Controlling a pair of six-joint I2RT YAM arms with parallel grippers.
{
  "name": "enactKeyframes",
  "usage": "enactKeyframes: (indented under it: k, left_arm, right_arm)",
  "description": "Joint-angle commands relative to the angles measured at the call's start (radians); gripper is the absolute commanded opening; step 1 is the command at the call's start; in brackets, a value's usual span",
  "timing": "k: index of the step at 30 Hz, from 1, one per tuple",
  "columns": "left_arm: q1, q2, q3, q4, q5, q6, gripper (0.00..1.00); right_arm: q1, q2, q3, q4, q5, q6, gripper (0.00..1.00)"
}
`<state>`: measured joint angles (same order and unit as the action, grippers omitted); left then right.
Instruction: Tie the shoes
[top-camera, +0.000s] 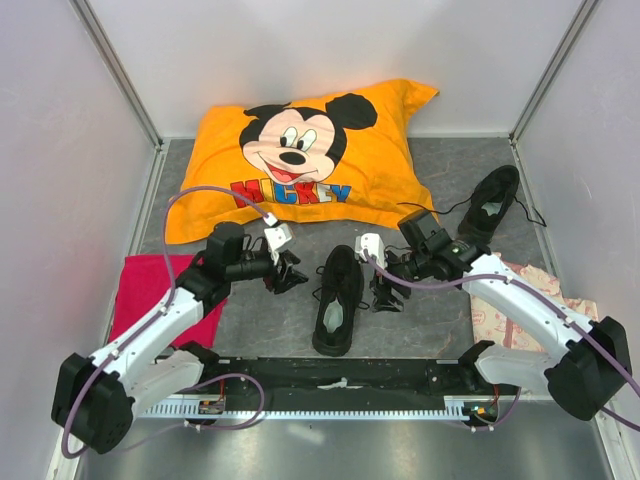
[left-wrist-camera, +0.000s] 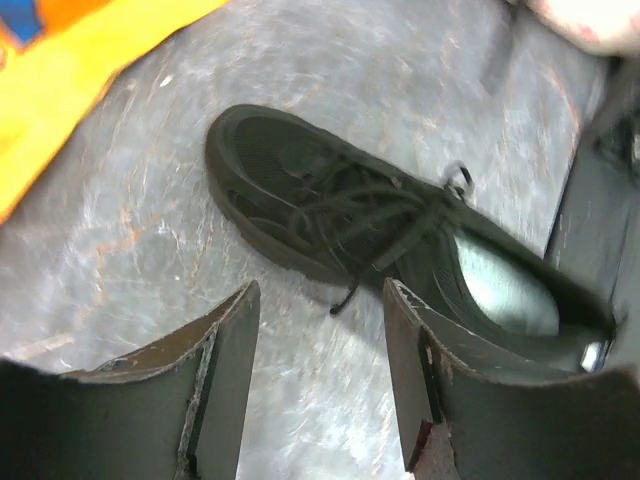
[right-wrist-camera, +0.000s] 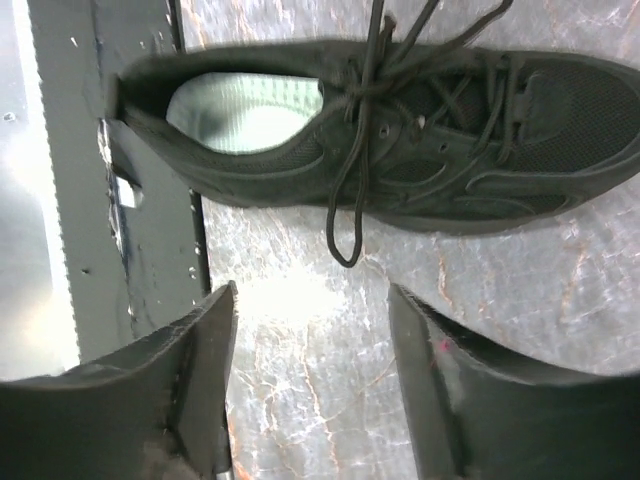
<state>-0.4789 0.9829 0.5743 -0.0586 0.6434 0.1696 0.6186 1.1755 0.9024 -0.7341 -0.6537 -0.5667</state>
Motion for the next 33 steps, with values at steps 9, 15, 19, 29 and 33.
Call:
enactKeyframes:
  k: [9,15,19,29,33]
  left_arm:
    - [-0.007,0.081,0.174,-0.284,0.265,0.714,0.35]
    - [-0.038,0.141,0.210,-0.284,0.262,0.810,0.32]
    - [-0.073,0.168,0.211,-0.276,0.248,0.829,0.32]
    - [-0.076,0.191,0.210,-0.228,0.214,0.745,0.31]
    - [-0.076,0.191,0.205,-0.227,0.202,0.739,0.31]
  right_arm:
    - [-0.034,0.111,0.070,0.051,0.014,0.332,0.59]
    - [-0.062,0.116,-0.019,0.268,-0.003,0.467,0.39]
    - [-0.060,0.119,-0.066,0.415,-0.055,0.459,0.35]
    - [-0.059,0.118,-0.211,0.601,-0.101,0.353,0.36]
    - [-0.056,0.115,-0.218,0.613,-0.124,0.349,0.38]
